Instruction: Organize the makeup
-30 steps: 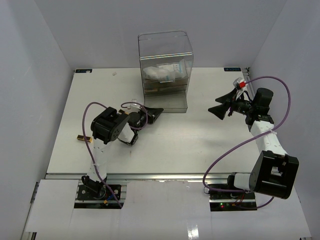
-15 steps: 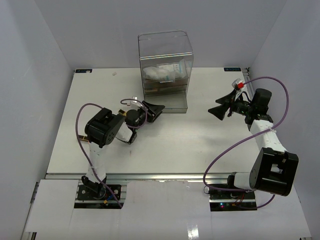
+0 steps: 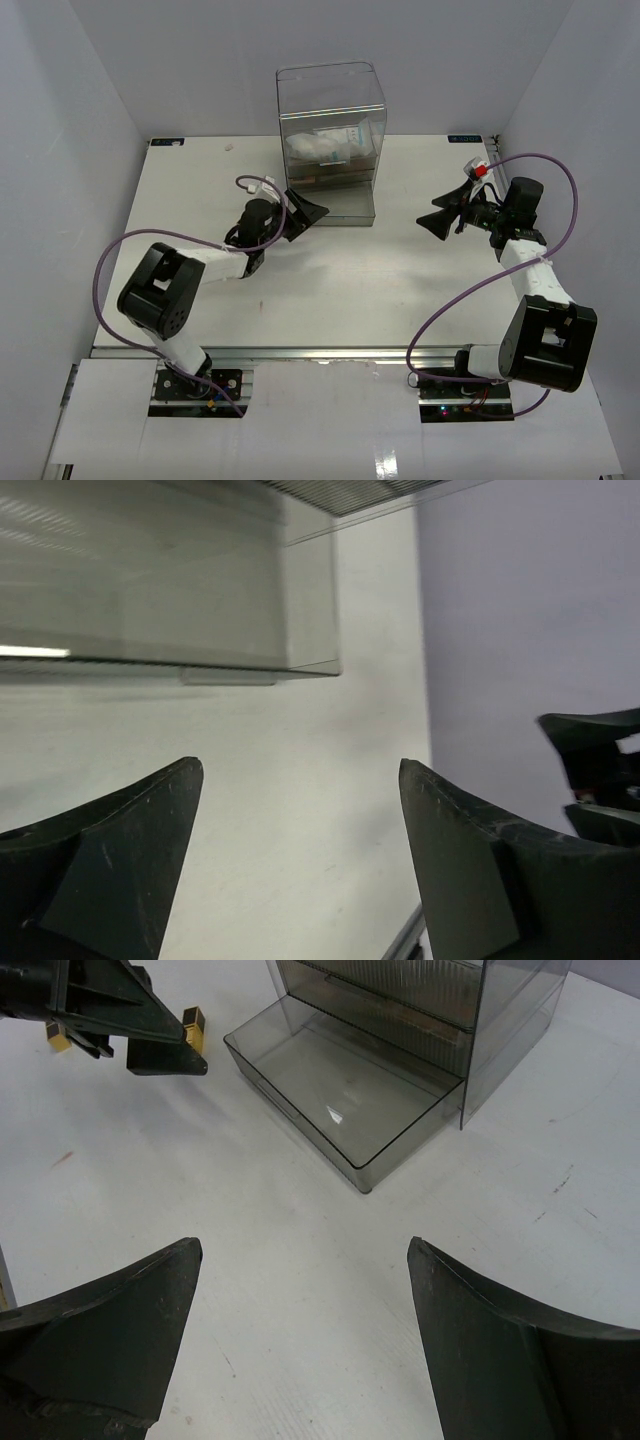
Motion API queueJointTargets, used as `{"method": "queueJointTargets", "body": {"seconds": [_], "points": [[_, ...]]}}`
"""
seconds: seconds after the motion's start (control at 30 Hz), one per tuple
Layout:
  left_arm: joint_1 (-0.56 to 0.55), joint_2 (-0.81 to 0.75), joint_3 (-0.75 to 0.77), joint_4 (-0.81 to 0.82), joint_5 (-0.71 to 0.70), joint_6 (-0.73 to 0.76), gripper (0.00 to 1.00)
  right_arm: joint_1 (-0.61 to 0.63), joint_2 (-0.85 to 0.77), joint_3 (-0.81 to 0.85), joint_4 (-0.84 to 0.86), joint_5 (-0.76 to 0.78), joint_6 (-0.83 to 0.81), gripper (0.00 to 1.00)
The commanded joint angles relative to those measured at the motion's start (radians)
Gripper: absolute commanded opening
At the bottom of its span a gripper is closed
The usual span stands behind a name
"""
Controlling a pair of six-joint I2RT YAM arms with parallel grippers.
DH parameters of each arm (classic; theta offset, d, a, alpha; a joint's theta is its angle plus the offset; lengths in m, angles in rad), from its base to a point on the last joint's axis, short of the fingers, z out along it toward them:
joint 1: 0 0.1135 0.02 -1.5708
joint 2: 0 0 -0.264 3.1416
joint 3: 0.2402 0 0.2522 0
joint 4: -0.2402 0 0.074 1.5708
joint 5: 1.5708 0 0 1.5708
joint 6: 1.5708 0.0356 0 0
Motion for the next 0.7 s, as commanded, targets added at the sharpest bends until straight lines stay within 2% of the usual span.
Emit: {"method": "queueJointTargets", "body": {"seconds": [0.0, 0.07, 0.2, 0.33, 0.67], "points": [[0.009, -0.101, 0.09, -0.502, -0.123, 0.13, 0.92, -0.002, -0.023, 0.008, 0.0, 0.008, -0.011, 0.9], [0.011, -0.126, 0.135, -0.666, -0.29, 0.117, 0.93, -0.002, -0.024, 0.008, 0.0, 0.009, -0.009, 0.9], [0.015, -0.153, 0.223, -0.927, -0.471, 0.077, 0.95, -0.003, -0.023, 0.01, 0.0, 0.01, -0.008, 0.9], [0.025, -0.182, 0.22, -0.976, -0.568, 0.049, 0.95, -0.003, -0.022, 0.01, -0.002, 0.011, -0.005, 0.9], [0.186, -0.006, 0.342, -1.043, -0.521, 0.05, 0.81, -0.002, -0.035, 0.005, -0.002, 0.012, -0.002, 0.9]]}}
